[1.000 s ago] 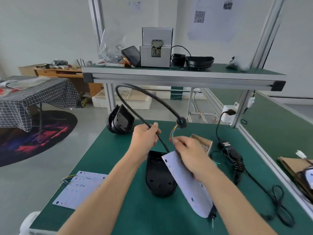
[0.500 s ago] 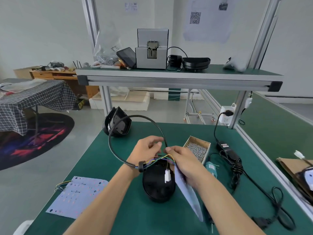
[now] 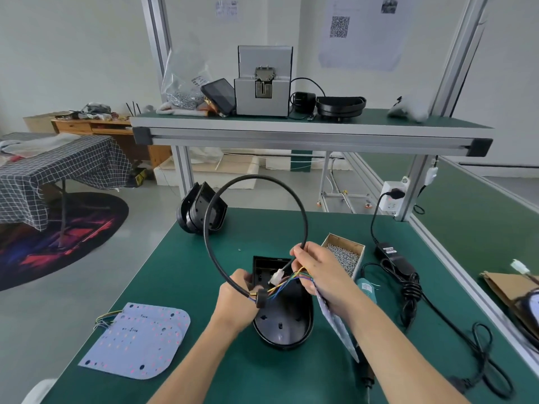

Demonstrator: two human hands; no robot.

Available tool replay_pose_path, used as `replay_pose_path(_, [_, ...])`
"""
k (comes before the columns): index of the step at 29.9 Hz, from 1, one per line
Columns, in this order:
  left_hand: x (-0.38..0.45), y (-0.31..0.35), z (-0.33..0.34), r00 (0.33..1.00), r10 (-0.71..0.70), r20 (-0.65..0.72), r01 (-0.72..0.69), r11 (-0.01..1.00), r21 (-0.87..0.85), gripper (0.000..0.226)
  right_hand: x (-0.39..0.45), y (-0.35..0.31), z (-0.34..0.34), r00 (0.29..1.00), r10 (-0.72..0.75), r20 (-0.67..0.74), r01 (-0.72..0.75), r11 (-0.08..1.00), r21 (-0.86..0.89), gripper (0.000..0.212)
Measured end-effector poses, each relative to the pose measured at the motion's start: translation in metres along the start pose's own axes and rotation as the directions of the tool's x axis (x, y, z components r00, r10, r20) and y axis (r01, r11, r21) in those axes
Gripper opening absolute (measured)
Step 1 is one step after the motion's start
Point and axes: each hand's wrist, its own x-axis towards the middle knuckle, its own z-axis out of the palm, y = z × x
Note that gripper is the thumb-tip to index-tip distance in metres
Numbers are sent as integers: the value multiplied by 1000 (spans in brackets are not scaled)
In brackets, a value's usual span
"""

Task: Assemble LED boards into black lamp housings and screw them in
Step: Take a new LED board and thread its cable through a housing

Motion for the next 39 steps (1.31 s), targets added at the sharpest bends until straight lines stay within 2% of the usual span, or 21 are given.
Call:
replay_pose_path(4, [-15,6,-1,999,41,-29,-43,997,-68,23,-1,-3,1,992,-111,-56,109,993,-38,24])
replay_pose_path(7, [-23,8,-3,996,53,-73,-62,990,-125,28,-2,-10,1,979,-179,-99,165,976,-140,25])
replay_pose_path(10, [-20,9,-4,990,40,-135,-59,989,-134,18,-5,-16,0,969,-221,-112,196,960,-202,25])
replay_pose_path(17, [-20,16,-1,984,47,-170,-67,991,-112,20,-15,-15,7,971,-237,-19,232,962,-141,24])
replay_pose_path(21, [-22,20,-2,973,33,-226,-66,988,-138,20,-17,-14,4,977,-211,-25,204,965,-164,23])
replay_pose_path(25, [-26,29,-6,963,89,-253,-154,957,-248,16,-20,-14,1,987,-152,-54,128,942,-310,20])
replay_pose_path(27, [-28,38,-5,954,112,-277,-182,953,-242,17,-23,-16,4,988,-142,-54,105,894,-436,13])
replay_pose_path(29, [-28,43,-6,946,85,-313,-159,963,-219,17,-27,-21,7,990,-124,-70,62,819,-571,17])
replay_pose_path(34, [-28,41,-16,926,-16,-376,-130,924,-359,13,-43,-33,-3,973,-101,-208,-65,745,-664,31])
replay_pose_path(36, [-29,43,-17,936,-30,-351,-148,870,-470,13,-46,-36,-4,987,-31,-155,-85,721,-688,36])
replay_pose_path(39, [-35,48,-19,940,-29,-340,-182,801,-570,30,-47,-30,-1,1000,22,6,-15,848,-530,29])
